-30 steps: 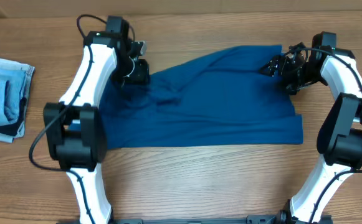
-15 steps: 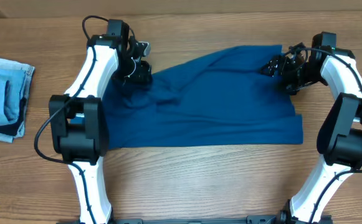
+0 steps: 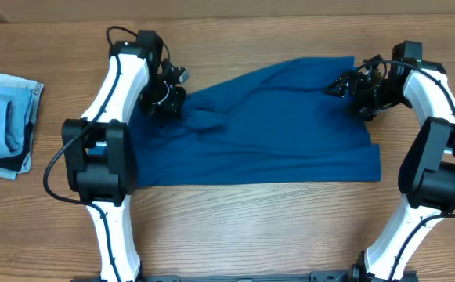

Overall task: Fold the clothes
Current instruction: 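Drag the left fabric toward the shirt's center with the left gripper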

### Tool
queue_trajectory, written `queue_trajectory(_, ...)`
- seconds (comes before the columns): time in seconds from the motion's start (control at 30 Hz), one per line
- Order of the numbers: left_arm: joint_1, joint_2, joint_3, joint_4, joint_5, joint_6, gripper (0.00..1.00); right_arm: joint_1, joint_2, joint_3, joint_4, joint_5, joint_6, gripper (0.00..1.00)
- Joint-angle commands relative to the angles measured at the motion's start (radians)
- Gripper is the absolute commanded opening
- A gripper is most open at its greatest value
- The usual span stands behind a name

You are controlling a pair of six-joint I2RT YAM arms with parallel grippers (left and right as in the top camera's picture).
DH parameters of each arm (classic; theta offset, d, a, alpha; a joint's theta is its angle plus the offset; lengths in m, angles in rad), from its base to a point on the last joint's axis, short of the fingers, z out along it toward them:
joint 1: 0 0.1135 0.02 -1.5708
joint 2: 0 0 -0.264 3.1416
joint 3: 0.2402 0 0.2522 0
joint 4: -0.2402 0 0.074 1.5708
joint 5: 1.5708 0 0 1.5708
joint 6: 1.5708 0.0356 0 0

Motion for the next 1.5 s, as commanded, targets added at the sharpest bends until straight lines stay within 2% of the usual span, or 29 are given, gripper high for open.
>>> queue_trajectory(0.0, -0.014, 0.002, 0.158, -0.154, 0.040, 0.008, 0.04, -0.001, -0.020, 0.014, 0.004, -0.010, 0.001, 0.88)
queue_trajectory(0.17, -0.040, 0.002, 0.194, -0.320, 0.128, -0.004, 0.04, -0.001, -0.020, 0.014, 0.004, -0.010, 0.001, 0.88)
queue_trajectory(0.3, -0.042, 0.002, 0.194, -0.418, 0.135, -0.038, 0.04, -0.001, -0.020, 0.014, 0.005, -0.010, 0.001, 0.88)
queue_trajectory(0.53, -0.041, -0.037, 0.194, -0.421, 0.150, -0.063, 0.04, -0.001, -0.020, 0.014, 0.006, -0.009, 0.001, 0.88)
queue_trajectory(0.7, -0.045, -0.154, 0.194, -0.421, 0.142, -0.061, 0.04, -0.001, -0.020, 0.014, 0.016, -0.010, 0.001, 0.88)
queue_trajectory(0.83, -0.063, -0.259, 0.194, -0.421, -0.026, -0.143, 0.04, -0.001, -0.020, 0.014, 0.016, -0.010, 0.001, 0.88)
queue_trajectory(0.9, -0.073, -0.283, 0.194, -0.421, -0.030, -0.144, 0.04, -0.001, -0.020, 0.014, 0.020, -0.010, 0.002, 0.88)
queue_trajectory(0.97, -0.084, -0.293, 0.194, -0.421, -0.036, -0.145, 0.08, -0.001, -0.020, 0.014, 0.021, -0.010, 0.005, 0.88)
queue_trajectory(1.1, -0.087, -0.293, 0.194, -0.421, -0.037, -0.145, 0.29, -0.001, -0.020, 0.014, 0.021, -0.010, 0.005, 0.88)
queue_trajectory(1.27, -0.082, -0.293, 0.194, -0.421, -0.132, -0.198, 0.22, -0.001, -0.020, 0.014, 0.023, -0.009, 0.005, 0.88)
queue_trajectory(1.33, -0.057, -0.293, 0.194, -0.416, -0.211, -0.259, 0.30, -0.001, -0.020, 0.014, 0.024, -0.009, 0.003, 0.89)
queue_trajectory(1.37, -0.037, -0.293, 0.194, -0.392, -0.229, -0.292, 0.31, -0.001, -0.020, 0.014, 0.028, -0.008, -0.003, 0.88)
queue_trajectory(1.47, 0.032, -0.291, 0.192, -0.275, -0.140, -0.322, 0.39, 0.000, -0.021, 0.039, 0.024, 0.061, -0.008, 0.87)
